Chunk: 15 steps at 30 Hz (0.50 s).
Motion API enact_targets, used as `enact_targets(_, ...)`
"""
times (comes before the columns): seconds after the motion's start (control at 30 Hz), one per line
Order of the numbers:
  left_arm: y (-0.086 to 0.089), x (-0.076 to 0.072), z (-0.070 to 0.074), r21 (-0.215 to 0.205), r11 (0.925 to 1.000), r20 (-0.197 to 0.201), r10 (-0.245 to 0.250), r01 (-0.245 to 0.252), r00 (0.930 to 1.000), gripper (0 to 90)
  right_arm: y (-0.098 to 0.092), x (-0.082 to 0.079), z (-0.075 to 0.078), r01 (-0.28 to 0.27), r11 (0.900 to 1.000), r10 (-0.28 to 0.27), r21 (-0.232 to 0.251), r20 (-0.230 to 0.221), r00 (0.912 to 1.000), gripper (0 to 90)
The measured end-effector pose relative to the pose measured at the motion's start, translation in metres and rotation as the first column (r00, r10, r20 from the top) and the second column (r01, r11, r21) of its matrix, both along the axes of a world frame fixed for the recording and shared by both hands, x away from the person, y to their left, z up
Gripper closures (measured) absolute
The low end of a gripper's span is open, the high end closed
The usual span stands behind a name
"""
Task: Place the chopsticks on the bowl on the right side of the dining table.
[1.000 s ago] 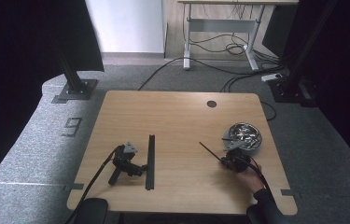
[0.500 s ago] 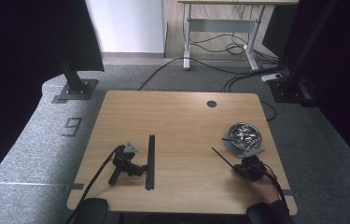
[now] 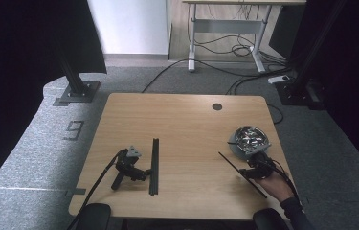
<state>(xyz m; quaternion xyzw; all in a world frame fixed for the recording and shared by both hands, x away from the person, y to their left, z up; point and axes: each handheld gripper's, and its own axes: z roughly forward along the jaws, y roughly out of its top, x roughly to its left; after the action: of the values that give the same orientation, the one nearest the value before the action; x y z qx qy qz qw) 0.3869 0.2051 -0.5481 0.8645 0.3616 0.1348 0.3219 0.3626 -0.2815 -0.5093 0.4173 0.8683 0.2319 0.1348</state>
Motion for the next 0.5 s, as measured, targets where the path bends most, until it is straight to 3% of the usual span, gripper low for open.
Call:
enact_targets(0.13, 0.000, 0.000, 0.000, 0.000, 1.0000, -0.001, 0.000, 0.000, 1.0000, 0.0, 0.003, 0.009, 0.011, -0.010, 0.999, 0.008, -0.035, -0.064, 0.9979, 45.2)
enact_targets(0.27, 0.000, 0.000, 0.000, 0.001, 1.0000, -0.001, 0.000, 0.000, 1.0000, 0.0, 0.011, 0.016, 0.017, -0.045, 0.995, 0.035, -0.086, -0.115, 0.9927, 50.8)
enact_targets(0.4, 0.000, 0.000, 0.000, 0.001, 1.0000, -0.001, 0.000, 0.000, 1.0000, 0.0, 0.025, 0.023, 0.017, -0.114, 0.981, 0.082, -0.157, -0.198, 0.9767, 61.6)
enact_targets(0.5, 0.000, 0.000, 0.000, 0.001, 1.0000, -0.001, 0.000, 0.000, 1.0000, 0.0, 0.032, 0.027, 0.014, -0.136, 0.974, 0.092, -0.181, -0.236, 0.9675, 68.0)
